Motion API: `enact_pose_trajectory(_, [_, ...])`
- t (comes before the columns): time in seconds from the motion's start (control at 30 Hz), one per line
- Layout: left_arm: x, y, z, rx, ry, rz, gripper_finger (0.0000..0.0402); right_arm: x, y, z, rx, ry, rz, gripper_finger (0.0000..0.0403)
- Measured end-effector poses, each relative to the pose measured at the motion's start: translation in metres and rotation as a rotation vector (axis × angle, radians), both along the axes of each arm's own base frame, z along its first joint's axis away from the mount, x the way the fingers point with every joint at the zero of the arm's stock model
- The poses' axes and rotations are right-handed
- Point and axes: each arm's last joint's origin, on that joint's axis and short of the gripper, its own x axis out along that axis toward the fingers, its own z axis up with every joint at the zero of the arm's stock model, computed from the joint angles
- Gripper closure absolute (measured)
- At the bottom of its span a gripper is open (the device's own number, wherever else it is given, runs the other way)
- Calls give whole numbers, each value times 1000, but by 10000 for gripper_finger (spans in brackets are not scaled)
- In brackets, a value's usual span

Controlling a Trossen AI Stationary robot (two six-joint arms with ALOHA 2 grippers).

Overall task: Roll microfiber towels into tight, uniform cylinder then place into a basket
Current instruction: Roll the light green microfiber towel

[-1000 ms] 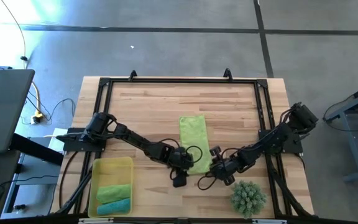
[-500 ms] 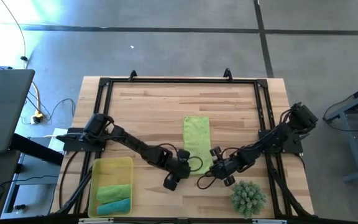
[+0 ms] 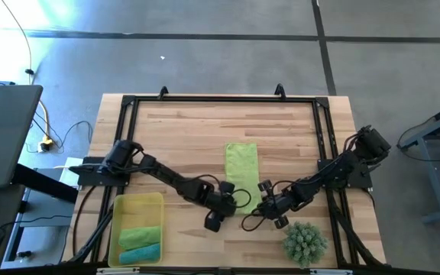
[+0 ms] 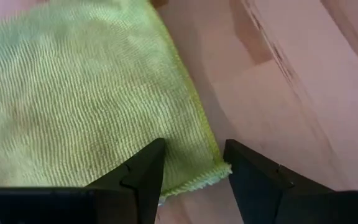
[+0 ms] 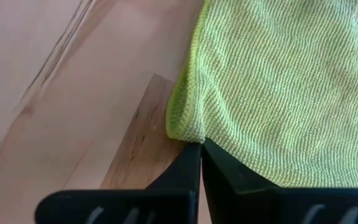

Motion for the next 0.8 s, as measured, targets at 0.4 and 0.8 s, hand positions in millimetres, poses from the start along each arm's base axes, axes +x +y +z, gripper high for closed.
enact_pose_trajectory(0.4, [-1,-4,-5,-166,34,265,332,1,1,0,22,-9,-23,402])
enact_pose_trajectory(0.8, [-1,-14,9,-487,58,445,390,4,-5,6,188,34,-99,403])
